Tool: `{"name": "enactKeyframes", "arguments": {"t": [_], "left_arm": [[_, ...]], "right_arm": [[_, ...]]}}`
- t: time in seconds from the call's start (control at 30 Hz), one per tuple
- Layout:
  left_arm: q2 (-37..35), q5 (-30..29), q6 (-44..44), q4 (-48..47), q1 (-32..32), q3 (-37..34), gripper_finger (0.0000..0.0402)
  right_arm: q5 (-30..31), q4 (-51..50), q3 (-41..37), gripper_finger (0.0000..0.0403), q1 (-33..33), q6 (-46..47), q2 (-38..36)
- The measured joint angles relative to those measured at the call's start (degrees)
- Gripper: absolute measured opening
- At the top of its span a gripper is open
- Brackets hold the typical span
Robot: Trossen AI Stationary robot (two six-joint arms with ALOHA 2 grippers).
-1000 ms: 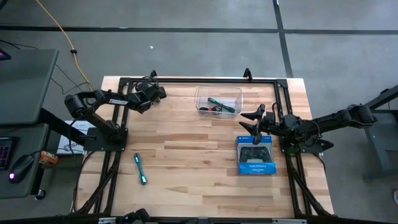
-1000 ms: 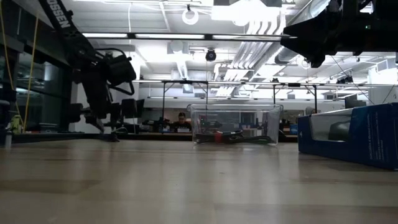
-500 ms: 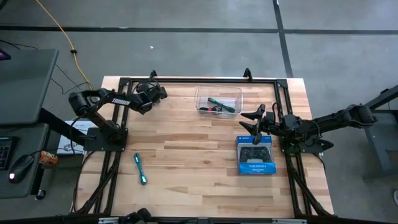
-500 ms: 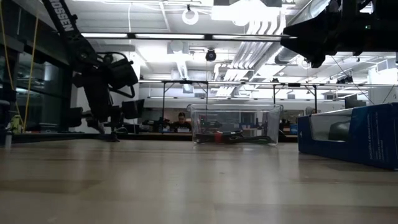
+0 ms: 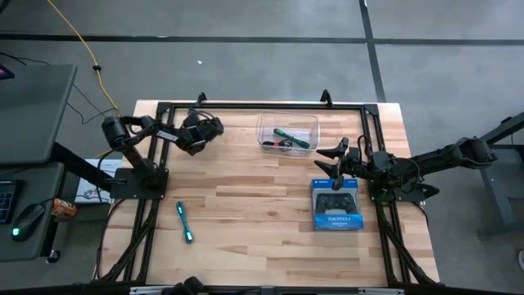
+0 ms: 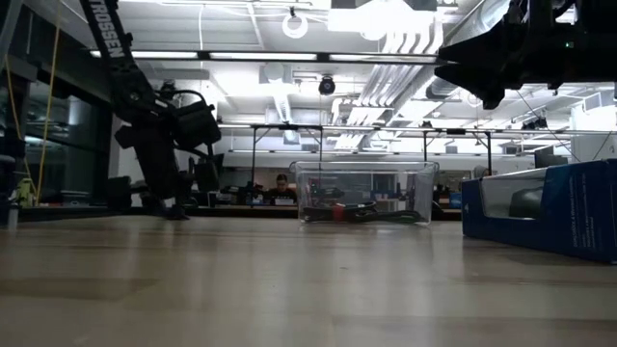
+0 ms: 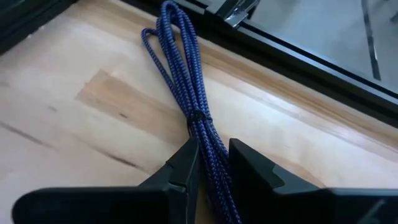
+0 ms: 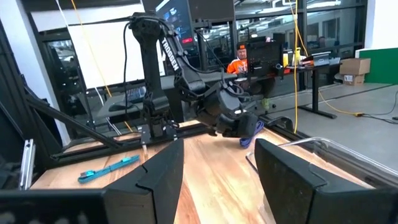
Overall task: Pick and place USB-C Cables
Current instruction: Put the violet charger cable into the bin
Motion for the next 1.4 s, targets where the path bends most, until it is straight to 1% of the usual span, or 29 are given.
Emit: {"name": "enactKeyframes", "arguments": {"t": [0.17,0.3,0.4,0.5,0.7,0.77,0.9,1.2,1.4], "left_arm": [[0.0,-0.59,-5.35,-1.82,-1.91,-0.02,0.0067],[0.0,-1.11,-14.27,-6.14,-3.94,-0.02,0.0067],[0.0,-2.62,-19.72,-9.59,-5.4,0.0,0.0067],[0.0,-3.56,-21.61,-11.25,-5.9,0.0,0.0067],[0.0,-3.61,-16.25,-10.86,-5.68,-0.02,0.0059],[0.0,-4.11,-14.63,-10.87,-5.66,-0.06,0.0046],[0.07,-5.47,-10.0,-9.6,-5.9,-0.13,0.0008],[0.0,-7.44,2.13,-3.24,-6.31,-0.13,0.0001],[-3.13,-11.32,11.82,0.09,-8.26,-0.15,0.0001]], "right_arm": [[0.0,0.02,0.0,0.019,0.01,0.0,0.0],[-0.01,0.02,0.0,0.019,0.0,0.0,0.0],[-0.02,0.02,0.0,0.019,0.0,0.0,0.0],[-0.02,0.02,0.0,0.019,0.0,0.0,0.0],[-0.09,0.03,0.0,0.019,0.0,0.0,0.0],[-0.13,0.04,0.0,0.019,0.0,0.0,0.0],[-0.13,0.04,0.0,0.019,0.02,0.0,0.0],[-0.07,-0.06,0.0,0.019,0.0,0.0,0.0],[0.05,-1.82,0.0,0.019,0.0,0.44,-0.02]]}}
